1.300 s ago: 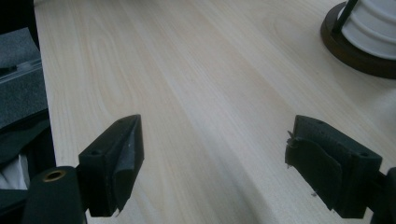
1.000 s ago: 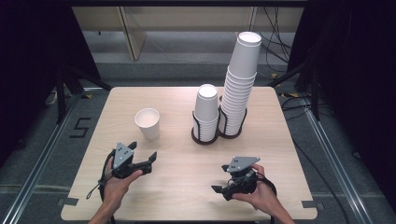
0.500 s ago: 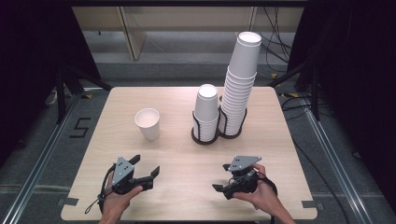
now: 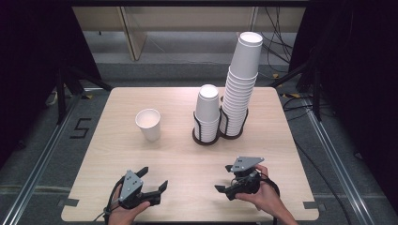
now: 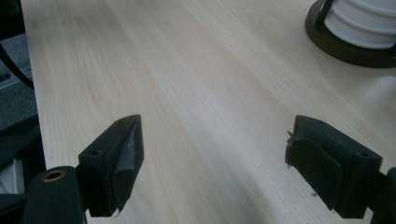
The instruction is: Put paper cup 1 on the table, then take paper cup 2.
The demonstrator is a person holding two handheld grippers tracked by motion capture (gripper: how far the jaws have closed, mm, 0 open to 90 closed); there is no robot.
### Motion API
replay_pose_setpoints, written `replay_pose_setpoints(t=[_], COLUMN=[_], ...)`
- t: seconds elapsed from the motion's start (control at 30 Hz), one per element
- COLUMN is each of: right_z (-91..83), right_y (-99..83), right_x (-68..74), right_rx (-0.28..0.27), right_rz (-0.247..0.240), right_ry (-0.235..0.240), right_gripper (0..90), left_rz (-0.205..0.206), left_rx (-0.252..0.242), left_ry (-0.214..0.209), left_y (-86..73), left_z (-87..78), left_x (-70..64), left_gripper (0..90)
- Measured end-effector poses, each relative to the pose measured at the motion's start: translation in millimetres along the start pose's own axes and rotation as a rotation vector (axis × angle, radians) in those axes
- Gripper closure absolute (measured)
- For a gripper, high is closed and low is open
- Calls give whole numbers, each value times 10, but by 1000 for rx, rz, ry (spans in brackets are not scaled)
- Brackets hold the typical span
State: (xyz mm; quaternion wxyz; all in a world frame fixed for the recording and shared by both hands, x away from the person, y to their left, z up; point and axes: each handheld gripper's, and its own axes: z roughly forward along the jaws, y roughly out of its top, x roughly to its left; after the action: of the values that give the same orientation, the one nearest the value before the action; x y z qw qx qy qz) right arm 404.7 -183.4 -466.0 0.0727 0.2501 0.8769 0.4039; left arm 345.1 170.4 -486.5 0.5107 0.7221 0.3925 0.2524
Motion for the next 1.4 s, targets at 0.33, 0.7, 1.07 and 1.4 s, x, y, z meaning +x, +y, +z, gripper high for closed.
replay_pose_setpoints(t=[0.33, 0.7, 1.07, 1.4], right_z=[-172, -701, -1045, -1310], right_y=[83, 402, 750, 1099], right_x=[-70, -274, -541, -808], right_rx=[-60, -202, -336, -381], right_rz=[37, 86, 124, 151], right_ry=[-52, -190, -257, -374], right_gripper=[191, 192, 192, 175], left_rz=[33, 26, 27, 31], left_rx=[12, 15, 18, 29], left_ry=[-18, -13, -27, -31], left_y=[-26, -46, -48, -53], left_z=[19, 33, 43, 54], left_x=[-29, 10, 10, 10], left_gripper=[147, 147, 147, 147])
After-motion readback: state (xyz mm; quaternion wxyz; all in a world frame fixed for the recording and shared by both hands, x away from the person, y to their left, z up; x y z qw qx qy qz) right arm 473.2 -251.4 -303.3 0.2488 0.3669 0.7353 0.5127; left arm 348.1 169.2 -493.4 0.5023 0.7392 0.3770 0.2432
